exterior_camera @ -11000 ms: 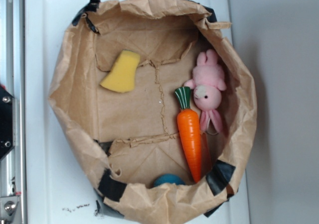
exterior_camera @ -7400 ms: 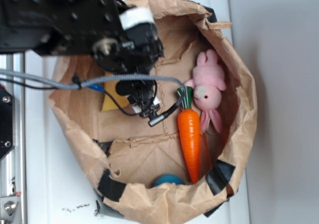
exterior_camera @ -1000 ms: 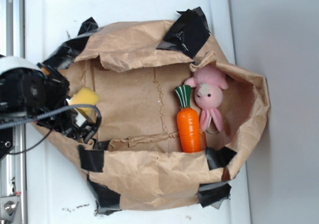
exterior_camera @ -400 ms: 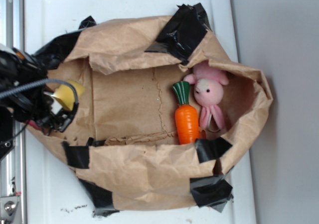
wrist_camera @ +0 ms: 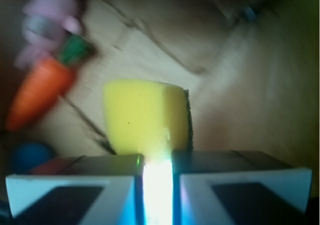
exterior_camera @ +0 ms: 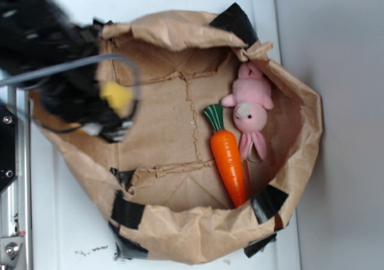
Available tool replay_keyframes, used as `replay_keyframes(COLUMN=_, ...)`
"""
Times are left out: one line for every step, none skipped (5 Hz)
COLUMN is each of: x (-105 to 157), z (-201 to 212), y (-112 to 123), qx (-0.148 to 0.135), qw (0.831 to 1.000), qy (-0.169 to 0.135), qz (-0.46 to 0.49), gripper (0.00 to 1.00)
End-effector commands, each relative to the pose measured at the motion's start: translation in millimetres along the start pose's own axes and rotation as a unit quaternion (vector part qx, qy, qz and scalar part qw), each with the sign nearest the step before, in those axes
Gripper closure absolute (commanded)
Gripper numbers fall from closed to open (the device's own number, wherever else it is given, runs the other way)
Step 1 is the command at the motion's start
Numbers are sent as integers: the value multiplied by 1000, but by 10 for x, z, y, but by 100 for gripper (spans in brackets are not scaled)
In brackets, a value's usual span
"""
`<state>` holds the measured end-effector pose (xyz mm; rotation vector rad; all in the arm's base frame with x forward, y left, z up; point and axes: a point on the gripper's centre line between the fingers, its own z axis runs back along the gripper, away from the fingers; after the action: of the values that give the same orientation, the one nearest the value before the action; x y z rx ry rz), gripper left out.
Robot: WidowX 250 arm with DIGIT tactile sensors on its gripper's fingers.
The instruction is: Grab the green sponge.
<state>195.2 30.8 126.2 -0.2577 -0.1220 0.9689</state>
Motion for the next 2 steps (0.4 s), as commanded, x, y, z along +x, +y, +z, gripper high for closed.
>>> replay_keyframes(x=297, z=151, y=-380, qx=-23, qw=1000, qy=-5, qz=-14, gripper=100)
replay_keyframes(x=357, z=324, y=-520, qx=-29, qw=998, qy=-50, qz=-25, gripper=100)
